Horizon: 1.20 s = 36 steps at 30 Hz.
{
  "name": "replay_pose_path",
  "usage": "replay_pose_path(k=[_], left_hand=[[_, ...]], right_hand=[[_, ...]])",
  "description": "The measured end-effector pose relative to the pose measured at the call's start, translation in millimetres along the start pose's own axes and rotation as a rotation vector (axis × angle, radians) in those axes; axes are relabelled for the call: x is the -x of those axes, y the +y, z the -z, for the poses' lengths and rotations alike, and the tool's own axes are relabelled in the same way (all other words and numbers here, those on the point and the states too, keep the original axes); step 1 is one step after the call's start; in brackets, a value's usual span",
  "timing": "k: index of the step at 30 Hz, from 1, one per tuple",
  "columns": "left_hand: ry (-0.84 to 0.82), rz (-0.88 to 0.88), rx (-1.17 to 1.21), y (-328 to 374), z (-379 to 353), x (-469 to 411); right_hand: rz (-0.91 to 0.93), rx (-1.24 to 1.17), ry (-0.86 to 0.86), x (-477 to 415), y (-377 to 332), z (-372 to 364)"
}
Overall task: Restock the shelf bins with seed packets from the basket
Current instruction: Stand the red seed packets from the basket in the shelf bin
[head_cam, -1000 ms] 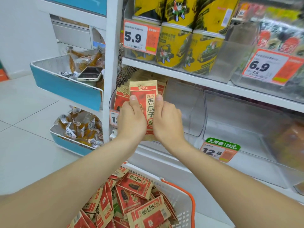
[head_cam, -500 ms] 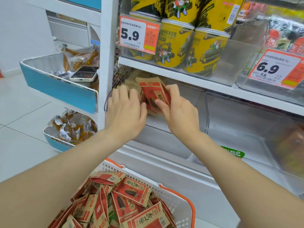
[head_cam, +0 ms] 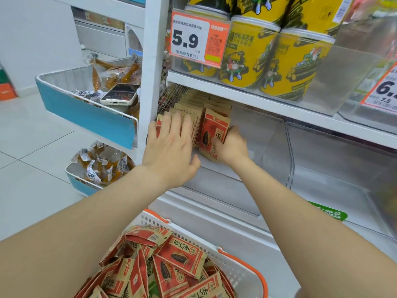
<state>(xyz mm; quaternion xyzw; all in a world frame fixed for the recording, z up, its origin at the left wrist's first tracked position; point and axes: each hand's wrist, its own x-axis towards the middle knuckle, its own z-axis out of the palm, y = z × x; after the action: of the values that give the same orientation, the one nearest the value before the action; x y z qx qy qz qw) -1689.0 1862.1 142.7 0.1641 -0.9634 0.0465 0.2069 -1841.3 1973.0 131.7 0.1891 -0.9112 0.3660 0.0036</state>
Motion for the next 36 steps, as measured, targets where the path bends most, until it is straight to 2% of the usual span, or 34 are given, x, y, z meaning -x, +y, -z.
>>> replay_pose_path(k=[5, 7, 12, 18, 21, 24, 27, 29, 30, 32, 34, 36], left_hand=[[-0.008, -0.019, 0.005, 1, 0, 0], [-0.002, -0.026, 0.007, 1, 0, 1], [0.007, -0.035, 0.030, 0, -1, 2], [-0.001, -0.054, 0.107, -5, 2, 1], [0.039, -0.076, 0.165, -7, 5, 1], [0.094, -0.105, 0.201, -8, 8, 3], [0.150, -0.137, 0.240, -11, 13, 3], [0.195, -0.139, 0.248, -12, 19, 5], [0.218, -0.132, 0.238, -12, 22, 6], [0.212, -0.117, 0.212, -12, 29, 11], [0.096, -0.096, 0.214, -13, 33, 16], [-0.061, -0.074, 0.218, -17, 32, 23]], right_hand=[[-0.179, -0.247, 0.085, -11, -8, -10], [-0.219, -0.265, 0.124, -16, -7, -13], [-0.169, -0.161, 0.141, -22, -2, -11], [-0.098, -0.076, 0.029, -10, -4, 6], [-0.111, -0.057, 0.029, -1, -6, 13], [-0.117, 0.064, -0.006, 11, -11, 20], [0.045, 0.317, 0.080, 33, -16, 24], [0.260, 0.402, 0.198, 47, -19, 25], [0.371, 0.391, 0.193, 56, -23, 27], [0.593, 0.410, 0.050, 75, -30, 31], [0.796, 0.586, -0.150, 94, -35, 31], [0.848, 0.781, -0.378, 111, -32, 22]])
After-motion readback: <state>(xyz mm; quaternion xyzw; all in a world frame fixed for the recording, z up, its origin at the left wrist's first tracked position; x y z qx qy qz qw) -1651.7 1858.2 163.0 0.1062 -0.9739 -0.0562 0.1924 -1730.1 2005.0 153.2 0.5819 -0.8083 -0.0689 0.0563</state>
